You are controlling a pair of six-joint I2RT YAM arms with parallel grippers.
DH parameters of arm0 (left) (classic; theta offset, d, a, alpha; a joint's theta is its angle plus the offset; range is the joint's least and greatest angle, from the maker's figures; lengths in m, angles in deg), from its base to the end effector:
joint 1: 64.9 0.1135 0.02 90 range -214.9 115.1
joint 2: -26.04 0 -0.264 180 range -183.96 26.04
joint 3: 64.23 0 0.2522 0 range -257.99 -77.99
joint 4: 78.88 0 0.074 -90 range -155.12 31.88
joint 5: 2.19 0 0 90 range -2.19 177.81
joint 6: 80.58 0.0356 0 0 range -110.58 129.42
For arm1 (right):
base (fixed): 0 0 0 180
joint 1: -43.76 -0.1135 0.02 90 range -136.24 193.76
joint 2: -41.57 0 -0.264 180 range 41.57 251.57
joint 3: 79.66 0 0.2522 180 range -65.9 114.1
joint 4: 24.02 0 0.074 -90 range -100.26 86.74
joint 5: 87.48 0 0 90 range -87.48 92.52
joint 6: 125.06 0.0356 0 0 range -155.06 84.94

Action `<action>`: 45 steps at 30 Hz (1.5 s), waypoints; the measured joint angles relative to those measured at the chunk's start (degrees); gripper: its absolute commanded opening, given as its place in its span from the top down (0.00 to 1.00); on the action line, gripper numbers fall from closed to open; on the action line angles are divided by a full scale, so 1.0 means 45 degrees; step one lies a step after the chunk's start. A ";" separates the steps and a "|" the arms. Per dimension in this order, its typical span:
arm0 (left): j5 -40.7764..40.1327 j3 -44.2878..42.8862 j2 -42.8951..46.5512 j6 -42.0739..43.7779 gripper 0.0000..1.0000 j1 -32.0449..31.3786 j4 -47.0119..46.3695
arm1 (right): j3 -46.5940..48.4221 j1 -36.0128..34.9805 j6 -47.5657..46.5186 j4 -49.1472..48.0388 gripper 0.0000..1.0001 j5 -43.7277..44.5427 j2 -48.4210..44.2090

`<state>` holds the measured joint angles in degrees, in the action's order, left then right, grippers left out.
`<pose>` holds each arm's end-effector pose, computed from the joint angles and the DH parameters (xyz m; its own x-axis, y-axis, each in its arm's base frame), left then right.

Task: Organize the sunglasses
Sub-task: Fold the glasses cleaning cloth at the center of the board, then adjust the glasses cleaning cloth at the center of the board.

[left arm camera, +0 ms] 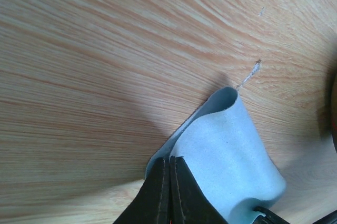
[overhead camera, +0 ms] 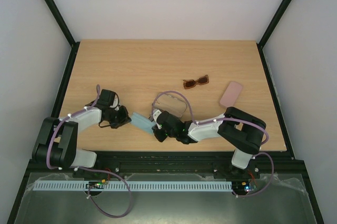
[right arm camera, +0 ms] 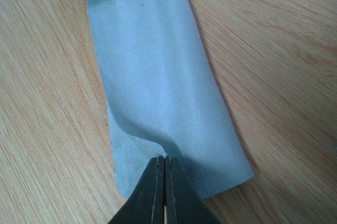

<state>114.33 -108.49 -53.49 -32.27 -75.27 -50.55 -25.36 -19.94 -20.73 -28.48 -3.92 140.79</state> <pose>0.2185 -0.0561 0.1327 -0.8950 -0.4412 -0.0660 -0.3199 0.7378 -0.5944 0.1400 0.2923 0.1250 -0.5084 -0.4736 -0.7192 -0.8286 0.4964 0.2588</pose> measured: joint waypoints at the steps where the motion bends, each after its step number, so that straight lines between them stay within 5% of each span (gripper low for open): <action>1: 0.0000 -0.0024 0.0000 0.0010 0.98 0.0000 0.0015 | 0.0000 0.0000 0.0005 0.0000 0.99 0.0000 0.0000; 14: -0.0010 -0.0165 -0.0175 0.0078 0.97 0.0000 -0.0039 | 0.0005 0.0000 0.0000 0.0087 0.95 -0.0151 -0.0287; 22: 0.0068 -0.0175 -0.0282 0.0199 0.78 -0.0005 -0.0214 | 0.0024 0.0000 0.0005 0.0364 0.76 -0.0670 -0.0141; 28: -0.0520 -0.0408 -0.0039 0.0389 0.72 -0.0053 0.0272 | 0.0024 0.0000 0.0374 0.0636 0.67 -0.0792 -0.0437; 37: -0.2161 -0.1171 0.1020 0.0602 0.75 -0.0049 0.1627 | 0.0627 0.0000 0.2244 0.1282 0.74 -0.0340 -0.1554; 45: -0.0335 -0.1151 0.0515 0.0588 0.86 -0.0568 0.0253 | 0.2822 0.0000 0.4469 0.1821 0.86 -0.0204 0.0015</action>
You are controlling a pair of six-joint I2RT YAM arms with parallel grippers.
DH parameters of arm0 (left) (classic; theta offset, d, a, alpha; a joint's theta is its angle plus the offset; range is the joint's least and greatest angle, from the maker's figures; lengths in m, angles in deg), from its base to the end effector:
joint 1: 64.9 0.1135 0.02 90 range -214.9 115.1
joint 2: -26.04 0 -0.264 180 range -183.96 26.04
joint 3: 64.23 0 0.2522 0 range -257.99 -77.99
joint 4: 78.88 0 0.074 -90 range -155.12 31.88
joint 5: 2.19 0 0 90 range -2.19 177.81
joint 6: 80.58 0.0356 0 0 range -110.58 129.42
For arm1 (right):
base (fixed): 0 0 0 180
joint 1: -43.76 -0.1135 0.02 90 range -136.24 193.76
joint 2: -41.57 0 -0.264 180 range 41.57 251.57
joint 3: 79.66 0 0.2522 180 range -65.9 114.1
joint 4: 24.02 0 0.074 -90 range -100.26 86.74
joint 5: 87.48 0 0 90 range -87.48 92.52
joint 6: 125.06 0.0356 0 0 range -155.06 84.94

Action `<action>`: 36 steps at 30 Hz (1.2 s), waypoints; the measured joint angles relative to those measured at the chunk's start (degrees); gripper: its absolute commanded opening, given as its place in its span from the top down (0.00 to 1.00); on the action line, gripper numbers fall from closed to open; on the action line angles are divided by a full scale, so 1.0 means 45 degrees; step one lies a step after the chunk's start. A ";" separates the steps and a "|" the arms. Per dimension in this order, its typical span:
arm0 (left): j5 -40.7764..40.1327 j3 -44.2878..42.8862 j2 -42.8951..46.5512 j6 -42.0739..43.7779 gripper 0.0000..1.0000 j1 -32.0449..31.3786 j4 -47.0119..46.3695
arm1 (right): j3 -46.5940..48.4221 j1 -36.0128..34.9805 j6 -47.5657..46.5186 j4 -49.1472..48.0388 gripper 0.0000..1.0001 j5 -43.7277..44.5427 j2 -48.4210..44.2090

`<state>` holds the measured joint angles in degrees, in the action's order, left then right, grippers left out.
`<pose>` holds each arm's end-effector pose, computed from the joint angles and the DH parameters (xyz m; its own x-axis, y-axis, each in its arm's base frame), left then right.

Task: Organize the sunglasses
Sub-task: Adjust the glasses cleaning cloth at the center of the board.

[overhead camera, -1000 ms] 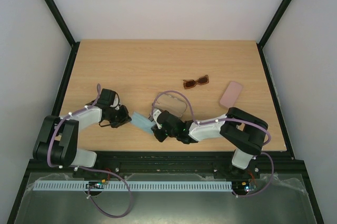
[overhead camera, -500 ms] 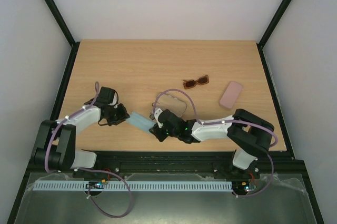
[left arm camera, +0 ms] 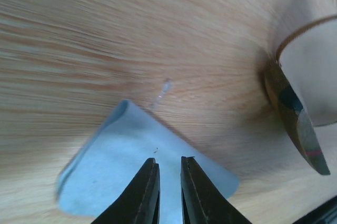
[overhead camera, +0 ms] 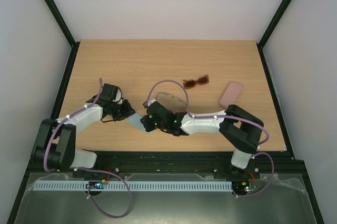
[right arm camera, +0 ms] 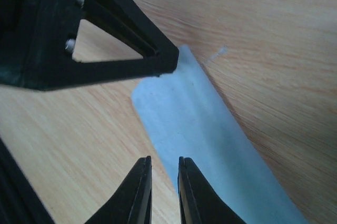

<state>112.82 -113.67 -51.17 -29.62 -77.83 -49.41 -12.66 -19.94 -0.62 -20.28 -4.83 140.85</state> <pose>0.2327 -0.0689 0.1641 -0.9048 -0.3779 -0.1964 -0.1856 0.7648 -0.6170 0.1573 0.3285 0.1751 -0.7436 -0.2387 -0.6245 -0.6237 0.5841 0.5195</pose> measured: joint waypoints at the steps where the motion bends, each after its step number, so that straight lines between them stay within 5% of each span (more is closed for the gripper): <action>1: 0.0199 0.0000 -0.0243 0.0000 0.86 -0.0141 -0.0214 | 0.0194 0.0000 0.0272 0.0160 0.86 0.0068 0.0277; 10: 0.0986 -0.0005 -0.2336 0.0044 0.89 -0.0510 -0.1413 | 0.1039 0.0000 0.1710 0.0947 0.86 0.0738 0.2244; 28: 0.0442 -0.0160 -0.2317 0.0121 0.84 -0.0602 -0.1248 | 0.0525 0.0053 0.3483 0.3458 0.72 0.4342 0.1331; 36: 0.0214 -0.0209 -0.1263 0.0262 0.76 -0.0588 -0.0520 | 0.0840 0.0112 0.2424 0.4114 0.71 0.3045 0.0869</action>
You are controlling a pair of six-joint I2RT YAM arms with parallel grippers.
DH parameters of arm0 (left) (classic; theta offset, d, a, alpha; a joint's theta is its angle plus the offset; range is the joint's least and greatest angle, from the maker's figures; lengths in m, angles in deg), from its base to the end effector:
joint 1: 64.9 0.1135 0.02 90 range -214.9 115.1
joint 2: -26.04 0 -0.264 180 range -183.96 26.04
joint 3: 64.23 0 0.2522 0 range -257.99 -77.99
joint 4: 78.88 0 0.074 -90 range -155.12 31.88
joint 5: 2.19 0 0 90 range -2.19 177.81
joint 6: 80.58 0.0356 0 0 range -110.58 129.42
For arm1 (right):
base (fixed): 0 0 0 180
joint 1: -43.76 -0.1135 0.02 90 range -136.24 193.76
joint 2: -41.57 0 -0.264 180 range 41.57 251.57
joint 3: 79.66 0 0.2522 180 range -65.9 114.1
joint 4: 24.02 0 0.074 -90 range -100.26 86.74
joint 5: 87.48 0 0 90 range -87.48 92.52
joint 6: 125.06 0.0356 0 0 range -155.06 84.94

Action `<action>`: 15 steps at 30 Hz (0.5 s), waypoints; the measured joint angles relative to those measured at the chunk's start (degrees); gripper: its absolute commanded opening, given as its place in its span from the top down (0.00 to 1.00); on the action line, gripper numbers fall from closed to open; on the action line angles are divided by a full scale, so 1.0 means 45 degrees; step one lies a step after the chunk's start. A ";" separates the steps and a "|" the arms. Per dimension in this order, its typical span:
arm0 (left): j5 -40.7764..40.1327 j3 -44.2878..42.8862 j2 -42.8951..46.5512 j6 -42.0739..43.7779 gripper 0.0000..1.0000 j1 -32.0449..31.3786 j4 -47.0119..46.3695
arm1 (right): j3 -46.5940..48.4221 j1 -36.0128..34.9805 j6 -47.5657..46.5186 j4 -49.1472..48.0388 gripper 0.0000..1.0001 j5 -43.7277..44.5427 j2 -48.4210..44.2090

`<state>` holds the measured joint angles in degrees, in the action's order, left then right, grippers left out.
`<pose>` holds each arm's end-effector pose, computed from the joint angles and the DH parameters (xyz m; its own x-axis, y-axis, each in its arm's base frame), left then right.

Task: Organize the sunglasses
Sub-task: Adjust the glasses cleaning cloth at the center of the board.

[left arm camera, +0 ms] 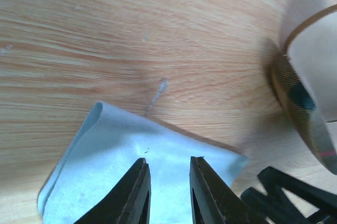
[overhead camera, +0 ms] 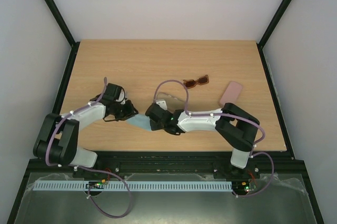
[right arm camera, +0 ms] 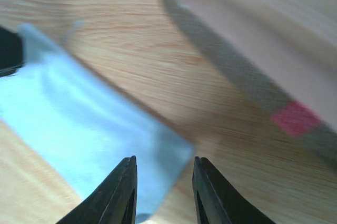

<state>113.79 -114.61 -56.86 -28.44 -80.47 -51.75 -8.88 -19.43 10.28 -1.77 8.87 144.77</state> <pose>0.2401 -0.0831 0.1484 -0.9353 -0.3121 -0.1669 -0.1513 0.7789 -0.6086 0.1643 0.3163 0.1461 -0.8691 -0.1524 -0.4707 -0.3415 0.8731 0.3479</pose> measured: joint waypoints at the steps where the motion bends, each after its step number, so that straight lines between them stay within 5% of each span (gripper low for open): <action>1: -0.0029 -0.0015 0.0253 0.0005 0.76 0.0000 0.0097 | 0.0170 -0.0039 -0.0131 -0.0010 0.71 -0.0287 0.0000; 8: -0.0753 0.0092 0.1302 -0.0005 0.77 0.0000 0.0704 | 0.1273 -0.0262 -0.0622 -0.0539 0.72 -0.2089 0.0539; 15: -0.1792 0.0393 0.2404 -0.0146 0.67 0.0000 0.1409 | 0.1307 -0.0287 -0.0816 -0.0622 0.71 -0.3211 0.1326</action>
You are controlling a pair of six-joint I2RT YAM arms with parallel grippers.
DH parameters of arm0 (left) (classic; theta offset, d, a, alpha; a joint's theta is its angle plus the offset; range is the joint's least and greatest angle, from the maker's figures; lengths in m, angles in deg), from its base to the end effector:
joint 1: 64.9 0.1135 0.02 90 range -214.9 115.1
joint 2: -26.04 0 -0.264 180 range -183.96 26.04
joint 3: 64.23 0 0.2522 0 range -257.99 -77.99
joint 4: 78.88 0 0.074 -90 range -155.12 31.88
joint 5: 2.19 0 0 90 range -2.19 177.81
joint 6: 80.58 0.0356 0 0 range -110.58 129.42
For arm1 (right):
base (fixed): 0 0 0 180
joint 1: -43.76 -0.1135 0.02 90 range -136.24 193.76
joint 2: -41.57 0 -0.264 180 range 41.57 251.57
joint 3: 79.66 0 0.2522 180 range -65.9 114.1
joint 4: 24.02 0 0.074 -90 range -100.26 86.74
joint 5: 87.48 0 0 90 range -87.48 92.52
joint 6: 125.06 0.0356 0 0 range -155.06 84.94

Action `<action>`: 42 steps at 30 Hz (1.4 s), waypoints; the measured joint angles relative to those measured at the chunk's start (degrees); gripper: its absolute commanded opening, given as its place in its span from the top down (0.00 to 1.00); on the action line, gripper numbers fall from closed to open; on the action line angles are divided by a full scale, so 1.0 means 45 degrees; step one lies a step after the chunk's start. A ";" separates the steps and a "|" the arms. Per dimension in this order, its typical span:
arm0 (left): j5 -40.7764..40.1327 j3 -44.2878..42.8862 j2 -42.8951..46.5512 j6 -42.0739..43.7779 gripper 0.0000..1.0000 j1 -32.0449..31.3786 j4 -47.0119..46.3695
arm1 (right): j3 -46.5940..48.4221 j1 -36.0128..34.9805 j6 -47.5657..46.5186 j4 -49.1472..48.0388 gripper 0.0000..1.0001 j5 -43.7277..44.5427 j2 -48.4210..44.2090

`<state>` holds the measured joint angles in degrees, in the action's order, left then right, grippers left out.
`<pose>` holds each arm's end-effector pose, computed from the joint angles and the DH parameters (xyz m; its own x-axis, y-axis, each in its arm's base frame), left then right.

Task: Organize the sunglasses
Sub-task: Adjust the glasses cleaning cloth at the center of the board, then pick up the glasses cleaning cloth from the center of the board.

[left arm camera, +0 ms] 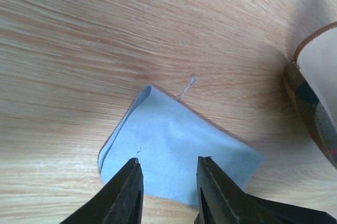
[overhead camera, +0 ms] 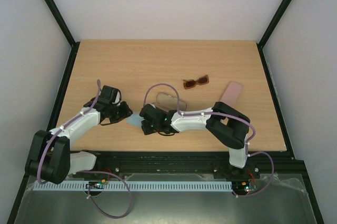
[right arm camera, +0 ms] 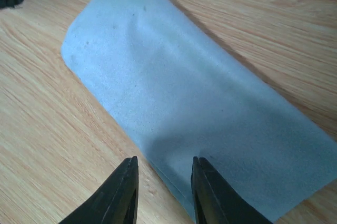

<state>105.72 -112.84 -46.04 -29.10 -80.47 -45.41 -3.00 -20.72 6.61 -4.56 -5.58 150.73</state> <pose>0.2176 -0.0720 0.1738 -0.8914 -0.3668 -0.2663 -0.1765 0.8220 -0.5414 0.1621 0.3511 0.1413 -0.8723 -0.2994 -0.3865 -0.4697 0.7326 0.4926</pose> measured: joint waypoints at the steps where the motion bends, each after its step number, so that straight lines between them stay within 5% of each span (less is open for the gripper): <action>1: -0.0097 0.0000 0.0131 -0.0019 0.66 0.0000 0.0092 | -0.0087 0.0000 -0.0053 -0.0010 0.71 -0.0029 -0.0034; 12: -0.0403 0.0180 0.1069 -0.0141 0.54 -0.0257 0.0631 | -0.2516 0.0029 -0.1030 0.0573 0.71 0.0073 -0.2186; 19: -0.0559 0.0597 0.1141 -0.0656 0.50 -0.1734 0.0661 | -0.2278 0.0029 -0.0699 0.2778 0.52 0.1025 -0.3526; 31: -0.1413 0.0058 -0.0801 -0.0874 0.63 -0.3565 0.0797 | -0.1515 0.0078 0.2186 0.4371 0.67 0.2953 -0.3429; 42: -0.2123 -0.0869 -0.2171 -0.0466 0.68 -0.3900 0.1127 | -0.1486 0.0078 0.2798 0.4371 0.68 0.2691 -0.2035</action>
<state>96.17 -116.75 -55.81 -31.20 -98.03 -40.34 -9.69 -20.37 19.20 15.11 6.53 141.58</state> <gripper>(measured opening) 0.337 0.324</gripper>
